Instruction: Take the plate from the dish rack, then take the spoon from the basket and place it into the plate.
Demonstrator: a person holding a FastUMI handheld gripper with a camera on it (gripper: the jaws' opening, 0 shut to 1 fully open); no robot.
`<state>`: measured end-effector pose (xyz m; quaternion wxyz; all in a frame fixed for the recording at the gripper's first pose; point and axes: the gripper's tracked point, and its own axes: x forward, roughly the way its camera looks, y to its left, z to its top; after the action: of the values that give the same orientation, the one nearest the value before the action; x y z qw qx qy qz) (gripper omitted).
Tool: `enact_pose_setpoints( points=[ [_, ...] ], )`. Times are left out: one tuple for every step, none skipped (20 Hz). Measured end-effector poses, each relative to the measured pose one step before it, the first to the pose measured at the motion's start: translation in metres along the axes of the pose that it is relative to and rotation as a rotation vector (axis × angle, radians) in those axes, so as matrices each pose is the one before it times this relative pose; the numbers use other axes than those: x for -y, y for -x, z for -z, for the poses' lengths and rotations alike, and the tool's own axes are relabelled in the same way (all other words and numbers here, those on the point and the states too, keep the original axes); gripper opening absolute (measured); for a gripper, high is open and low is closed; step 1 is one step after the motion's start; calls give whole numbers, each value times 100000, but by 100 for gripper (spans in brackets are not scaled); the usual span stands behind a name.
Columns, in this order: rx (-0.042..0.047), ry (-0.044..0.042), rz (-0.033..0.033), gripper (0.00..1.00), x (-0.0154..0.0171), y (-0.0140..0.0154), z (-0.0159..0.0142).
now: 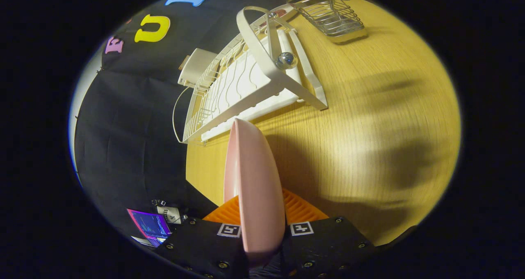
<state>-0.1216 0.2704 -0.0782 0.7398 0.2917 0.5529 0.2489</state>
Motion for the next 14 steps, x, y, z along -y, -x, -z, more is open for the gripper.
enact_pose_setpoints(
  points=[
    [-801, -958, -858, 29, 76, -211, 20],
    [-308, -1313, 38, 30, 18, -32, -16],
    [244, -1204, 848, 33, 235, 106, 99],
    [537, -700, 951, 36, 538, 343, -267],
    [652, -633, 1935, 45, 402, 177, -88],
    [1237, -492, 995, 50, 347, -231, -385],
    [514, -253, 1825, 51, 540, 1194, -255],
    [1273, 201, 1303, 51, 500, 452, -454],
    [1104, 112, 719, 51, 525, 615, -488],
    [2266, -162, 1479, 51, 592, 710, -704],
    [3116, 339, 1939, 51, 637, 759, -703],
    [3948, 525, 2361, 51, 724, 737, -1058],
    [5259, 810, 2905, 51, 712, 386, -1302],
    [5266, 1241, 2729, 51, 608, 425, -1702]
  ],
)
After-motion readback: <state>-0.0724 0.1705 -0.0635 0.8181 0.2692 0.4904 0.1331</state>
